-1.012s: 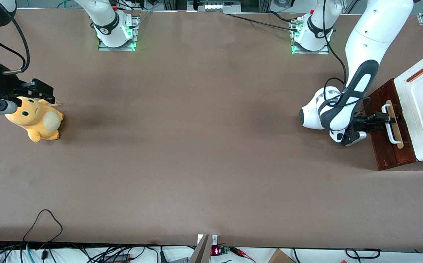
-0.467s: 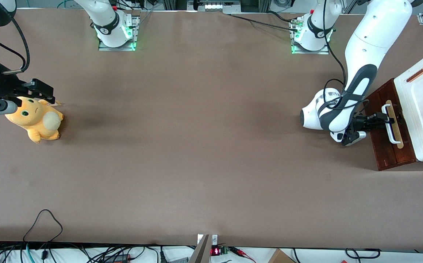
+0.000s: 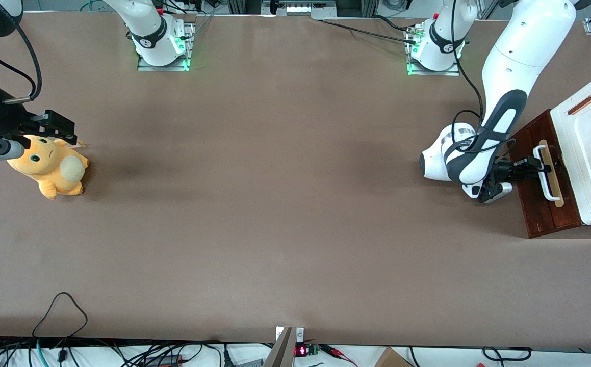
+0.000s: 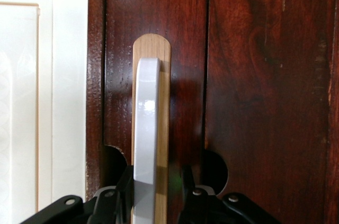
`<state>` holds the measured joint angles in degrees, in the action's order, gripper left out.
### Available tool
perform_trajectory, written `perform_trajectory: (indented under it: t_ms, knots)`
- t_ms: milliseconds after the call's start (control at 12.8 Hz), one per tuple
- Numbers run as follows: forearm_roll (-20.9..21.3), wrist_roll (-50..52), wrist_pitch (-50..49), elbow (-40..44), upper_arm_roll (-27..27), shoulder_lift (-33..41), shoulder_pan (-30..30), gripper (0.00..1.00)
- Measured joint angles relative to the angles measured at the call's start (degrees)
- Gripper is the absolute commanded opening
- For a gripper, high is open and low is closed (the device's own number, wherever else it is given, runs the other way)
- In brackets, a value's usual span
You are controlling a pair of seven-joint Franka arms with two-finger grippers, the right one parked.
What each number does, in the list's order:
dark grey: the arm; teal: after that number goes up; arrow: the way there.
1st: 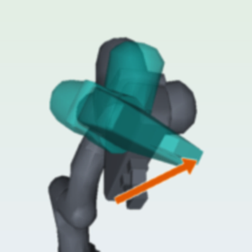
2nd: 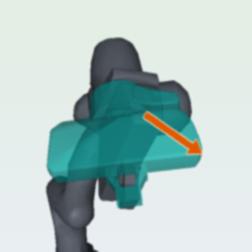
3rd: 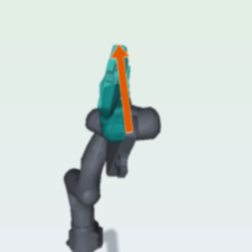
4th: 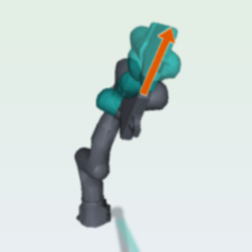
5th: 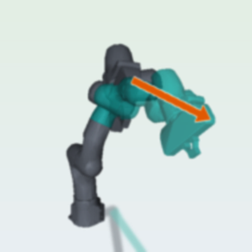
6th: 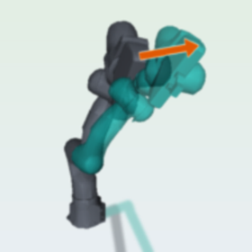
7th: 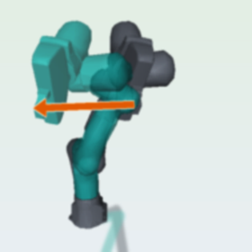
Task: Open lower drawer with left arm only
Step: 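Close the left gripper around the white drawer handle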
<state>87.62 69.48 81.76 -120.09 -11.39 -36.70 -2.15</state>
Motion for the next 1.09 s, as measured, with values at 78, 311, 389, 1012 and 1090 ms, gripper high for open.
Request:
perform_trajectory:
  t_ms: [78,311,389,1012,1090]
  knots:
    - [0.0,0.0,-0.4,0.0,0.0,0.0,0.0,0.34]
    - [0.0,0.0,-0.6,0.0,0.0,0.0,-0.1,0.34]
    - [0.0,0.0,-0.6,0.0,0.0,0.0,-0.1,0.34]
    - [0.1,-0.6,-1.7,0.0,-0.1,0.1,-0.2,0.08]
    - [0.1,-0.6,-1.7,-0.1,-0.1,0.1,-0.2,0.06]
